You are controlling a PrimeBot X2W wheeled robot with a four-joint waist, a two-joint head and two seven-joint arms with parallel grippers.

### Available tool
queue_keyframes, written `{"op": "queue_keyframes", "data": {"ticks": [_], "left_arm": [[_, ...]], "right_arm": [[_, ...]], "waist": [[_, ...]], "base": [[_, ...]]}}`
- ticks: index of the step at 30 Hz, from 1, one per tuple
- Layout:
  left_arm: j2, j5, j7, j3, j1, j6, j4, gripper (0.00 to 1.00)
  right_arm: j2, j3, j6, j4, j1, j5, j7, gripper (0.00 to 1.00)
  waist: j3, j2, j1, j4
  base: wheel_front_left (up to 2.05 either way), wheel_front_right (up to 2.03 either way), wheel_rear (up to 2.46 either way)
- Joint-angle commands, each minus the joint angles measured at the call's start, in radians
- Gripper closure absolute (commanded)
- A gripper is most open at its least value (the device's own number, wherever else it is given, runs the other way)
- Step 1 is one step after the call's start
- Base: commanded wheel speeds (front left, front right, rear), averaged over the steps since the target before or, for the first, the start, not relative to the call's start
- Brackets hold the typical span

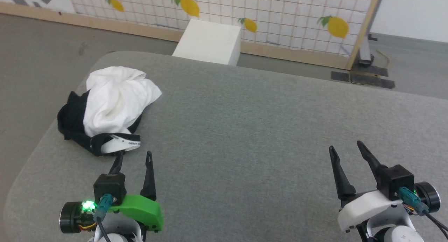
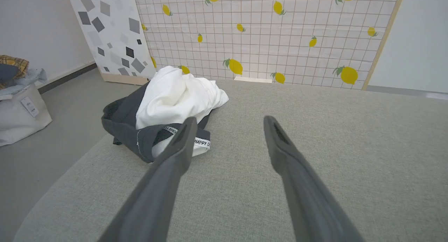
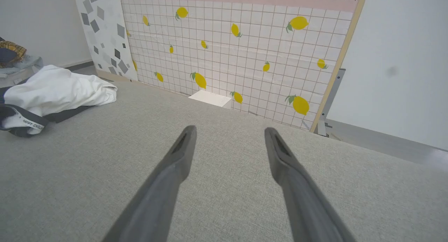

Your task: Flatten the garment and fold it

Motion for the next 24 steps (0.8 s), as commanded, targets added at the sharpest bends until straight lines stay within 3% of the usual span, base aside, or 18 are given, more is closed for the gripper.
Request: {"op": "queue_keyframes", "data": {"ticks": [1,24], "left_arm": [[0.008,-0.008,-0.011,-0.004,-0.015,0.009,0.004,0.0],[0.016,-0.032,-0.058,-0.026,-0.013,0.054,0.021,0.0]], "right_arm": [[0.001,0.002,-0.001,0.005,-0.017,-0.003,-0.01,0.0],[0.001,0.012,-0.001,0.024,-0.029,-0.011,-0.044,0.0]], "waist": [[0.001,0.0,0.0,0.024],[0.001,0.0,0.0,0.144]], "base": [[-0.15,-0.15,-0.15],[-0.03,-0.03,-0.03]]}}
